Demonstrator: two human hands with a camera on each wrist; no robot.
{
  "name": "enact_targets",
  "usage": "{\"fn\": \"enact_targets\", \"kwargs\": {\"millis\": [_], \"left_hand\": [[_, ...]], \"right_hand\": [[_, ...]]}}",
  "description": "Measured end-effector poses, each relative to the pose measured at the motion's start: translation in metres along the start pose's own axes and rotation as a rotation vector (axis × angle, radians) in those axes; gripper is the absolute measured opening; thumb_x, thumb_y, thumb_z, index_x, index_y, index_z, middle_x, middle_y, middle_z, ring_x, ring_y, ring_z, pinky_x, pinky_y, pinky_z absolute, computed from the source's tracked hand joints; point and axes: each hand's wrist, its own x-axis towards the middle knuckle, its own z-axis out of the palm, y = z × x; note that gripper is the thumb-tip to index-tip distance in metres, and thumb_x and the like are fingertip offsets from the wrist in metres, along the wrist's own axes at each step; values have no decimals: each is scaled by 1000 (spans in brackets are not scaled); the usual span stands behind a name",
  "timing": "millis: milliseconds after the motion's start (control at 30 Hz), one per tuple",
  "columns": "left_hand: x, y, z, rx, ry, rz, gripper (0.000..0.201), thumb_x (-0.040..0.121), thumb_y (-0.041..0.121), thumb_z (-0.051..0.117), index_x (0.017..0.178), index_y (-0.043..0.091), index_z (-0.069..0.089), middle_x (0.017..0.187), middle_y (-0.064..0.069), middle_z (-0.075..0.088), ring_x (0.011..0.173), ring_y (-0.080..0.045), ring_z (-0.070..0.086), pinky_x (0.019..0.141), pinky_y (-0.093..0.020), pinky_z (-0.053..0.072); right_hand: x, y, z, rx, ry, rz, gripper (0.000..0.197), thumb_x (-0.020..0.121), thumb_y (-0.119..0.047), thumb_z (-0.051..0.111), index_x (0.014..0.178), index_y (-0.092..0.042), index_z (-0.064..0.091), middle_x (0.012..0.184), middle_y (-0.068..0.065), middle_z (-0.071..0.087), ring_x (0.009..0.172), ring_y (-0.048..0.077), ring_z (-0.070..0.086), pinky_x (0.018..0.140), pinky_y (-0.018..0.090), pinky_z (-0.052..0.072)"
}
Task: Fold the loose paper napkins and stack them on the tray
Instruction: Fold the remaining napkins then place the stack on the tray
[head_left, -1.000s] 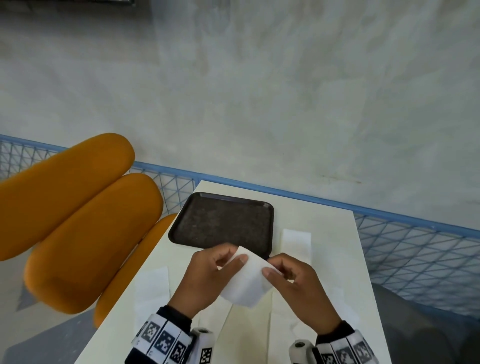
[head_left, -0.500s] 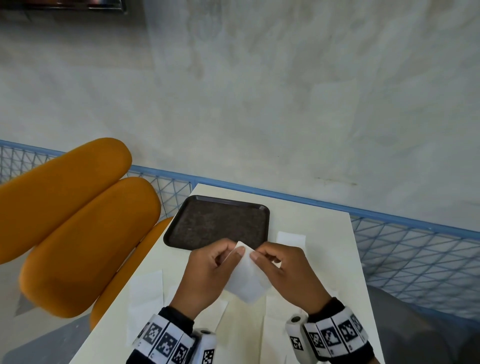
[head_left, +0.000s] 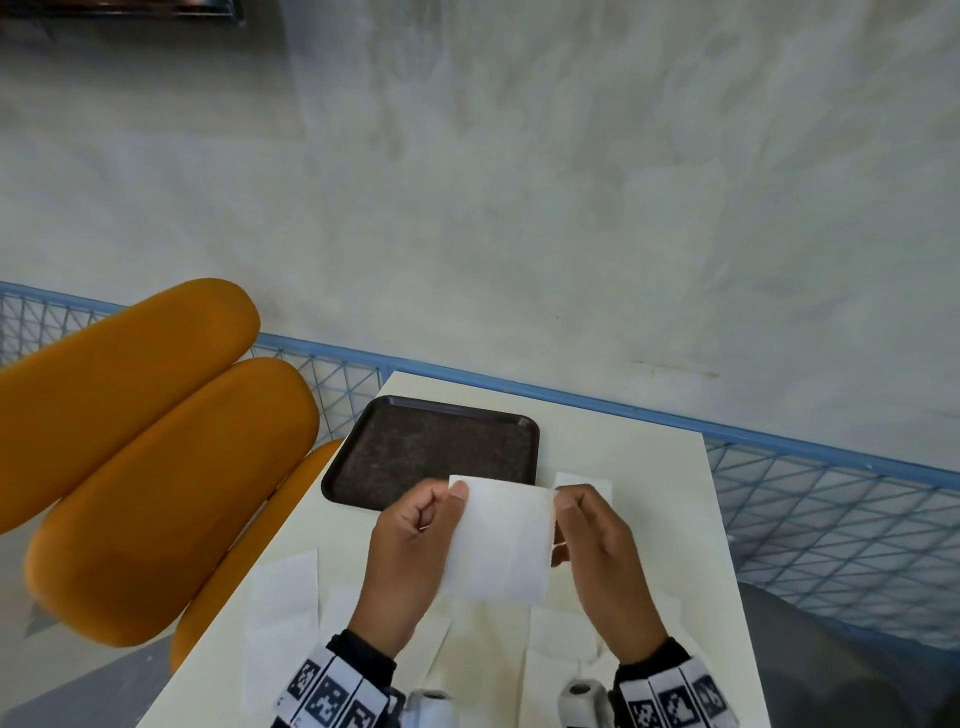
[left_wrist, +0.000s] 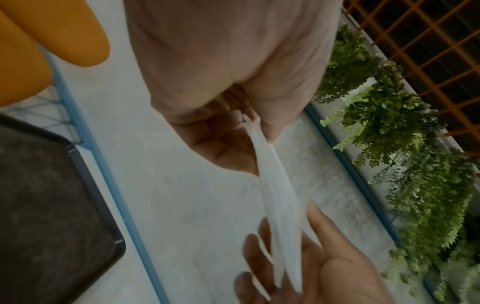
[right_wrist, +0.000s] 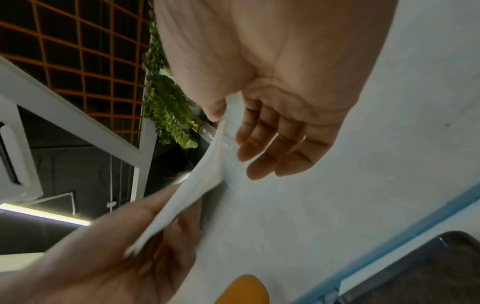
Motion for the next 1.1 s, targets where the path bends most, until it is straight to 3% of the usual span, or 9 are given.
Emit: {"fn": "enact_targets", "kwargs": {"millis": [67, 200, 333, 567, 633, 700, 800, 967, 1100], "left_hand": [[0, -3, 9, -30, 24, -28, 24, 98, 44, 55, 85, 26, 65, 86, -10, 63, 78, -26, 60, 66, -34, 50], [-2, -6, 21, -20, 21, -34, 20, 97, 50, 51, 89, 34, 60, 86, 3, 65, 86, -23, 63, 75, -45, 59], [-3, -10, 26, 63, 48, -14, 19, 98, 49, 53, 86, 34, 60, 87, 17, 64, 81, -6, 63, 72, -35, 60], [-3, -28, 30, 166, 73, 25, 21, 99, 41, 56, 80, 31, 59, 85, 21, 64, 82, -6, 62, 67, -19, 55], [-4, -28, 35, 148, 73, 67, 18, 99, 36, 57, 82, 32, 58, 87, 22, 64, 83, -3, 62, 69, -20, 56], [-6, -28, 40, 139, 73, 112, 18, 100, 33, 58, 82, 29, 57, 87, 13, 64, 81, -9, 62, 68, -26, 58], [-5, -33, 44, 93, 43, 58, 19, 100, 36, 56, 84, 27, 60, 82, 5, 66, 77, -14, 64, 68, -30, 58], [7, -54, 29, 176, 100, -40, 29, 99, 48, 50, 82, 26, 60, 80, 10, 66, 74, -13, 65, 66, -30, 57], [12, -77, 8, -5, 35, -292, 24, 106, 35, 43, 97, 27, 64, 85, -1, 72, 71, -31, 71, 62, -42, 59]], "right_hand": [[-5, 3, 10, -43, 13, 31, 35, 100, -46, 51, 72, -25, 47, 62, -5, 46, 58, 8, 43, 57, 23, 40], [-4, 8, 23, -114, 132, 80, 45, 102, -31, 50, 63, -27, 29, 56, -10, 34, 55, 7, 32, 53, 20, 28], [-3, 5, 28, -131, 179, 64, 45, 102, -28, 51, 63, -23, 30, 52, -11, 37, 51, 7, 35, 51, 18, 30], [-5, 12, 29, -301, 212, -168, 42, 101, -28, 53, 65, -30, 32, 53, -9, 38, 46, 8, 34, 46, 16, 24], [-3, 22, 27, -308, 238, -132, 44, 102, -28, 53, 65, -32, 30, 54, -10, 39, 47, 9, 34, 46, 16, 25], [-2, 33, 25, -327, 248, -78, 43, 102, -33, 51, 65, -32, 30, 56, -11, 43, 49, 9, 37, 47, 17, 27], [-6, 40, 23, -255, 207, 60, 39, 102, -38, 50, 65, -30, 40, 58, -11, 47, 54, 9, 43, 50, 18, 32], [-4, 43, 9, 25, -132, 269, 17, 97, -23, 62, 82, -15, 64, 60, -3, 57, 54, 11, 50, 55, 25, 43], [22, 87, -7, 24, 14, 379, 9, 92, -16, 69, 83, -14, 70, 58, -2, 60, 52, 10, 51, 55, 26, 42]]}}
